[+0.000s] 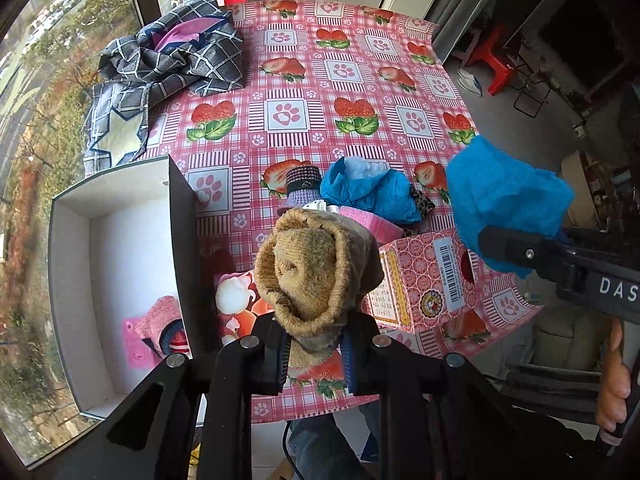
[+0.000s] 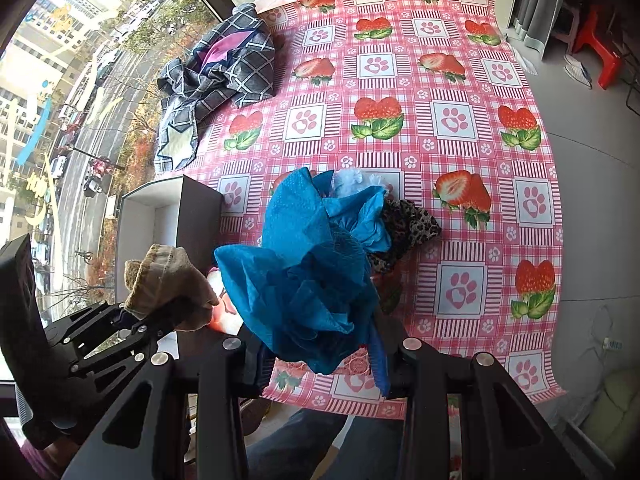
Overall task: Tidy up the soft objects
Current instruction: 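Carry the beige sock and blue cloth with both tools over the white box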
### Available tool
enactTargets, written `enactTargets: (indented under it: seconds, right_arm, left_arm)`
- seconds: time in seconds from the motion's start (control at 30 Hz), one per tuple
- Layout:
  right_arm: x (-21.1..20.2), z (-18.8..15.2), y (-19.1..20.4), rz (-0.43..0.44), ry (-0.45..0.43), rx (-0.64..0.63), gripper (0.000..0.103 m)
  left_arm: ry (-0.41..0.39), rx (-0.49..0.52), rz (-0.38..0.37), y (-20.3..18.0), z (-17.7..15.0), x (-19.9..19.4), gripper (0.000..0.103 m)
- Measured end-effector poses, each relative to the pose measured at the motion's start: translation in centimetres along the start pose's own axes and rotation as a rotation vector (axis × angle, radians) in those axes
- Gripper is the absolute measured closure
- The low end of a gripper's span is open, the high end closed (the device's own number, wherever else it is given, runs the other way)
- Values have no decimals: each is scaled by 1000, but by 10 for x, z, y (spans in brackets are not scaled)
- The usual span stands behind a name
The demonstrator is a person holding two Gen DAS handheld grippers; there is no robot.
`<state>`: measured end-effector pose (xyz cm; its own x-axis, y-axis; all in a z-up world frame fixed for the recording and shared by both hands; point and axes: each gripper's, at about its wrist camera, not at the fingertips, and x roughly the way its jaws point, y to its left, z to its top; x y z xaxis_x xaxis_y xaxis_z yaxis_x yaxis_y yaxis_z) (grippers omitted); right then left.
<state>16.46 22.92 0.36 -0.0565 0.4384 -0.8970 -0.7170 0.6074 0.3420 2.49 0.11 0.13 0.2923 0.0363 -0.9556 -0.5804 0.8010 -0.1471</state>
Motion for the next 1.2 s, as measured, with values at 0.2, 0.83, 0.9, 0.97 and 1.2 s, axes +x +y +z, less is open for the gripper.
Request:
enactTargets:
  seconds: [0.2,0.83,0.9,0.97,1.2]
  right_arm:
    - [9,-13,19,-1,30,-31,63]
    - [26,-23,61,17,92,-124,63]
    - [27,-24,64,16,96,-133,63]
    - [28,-24,67,16,99,-140,63]
    - [29,-28,77,18,106,-163,63]
  left_arm:
    - [-20,-5,7,8,-8,-10,80]
    - [-52,-124,24,44,-34,-27,80]
    - [-55,-132,25,46,-36,-28,80]
    - [-57,-141,25,49,-38,-29,80]
    - [-66,-167,30,57,-46,-33,80]
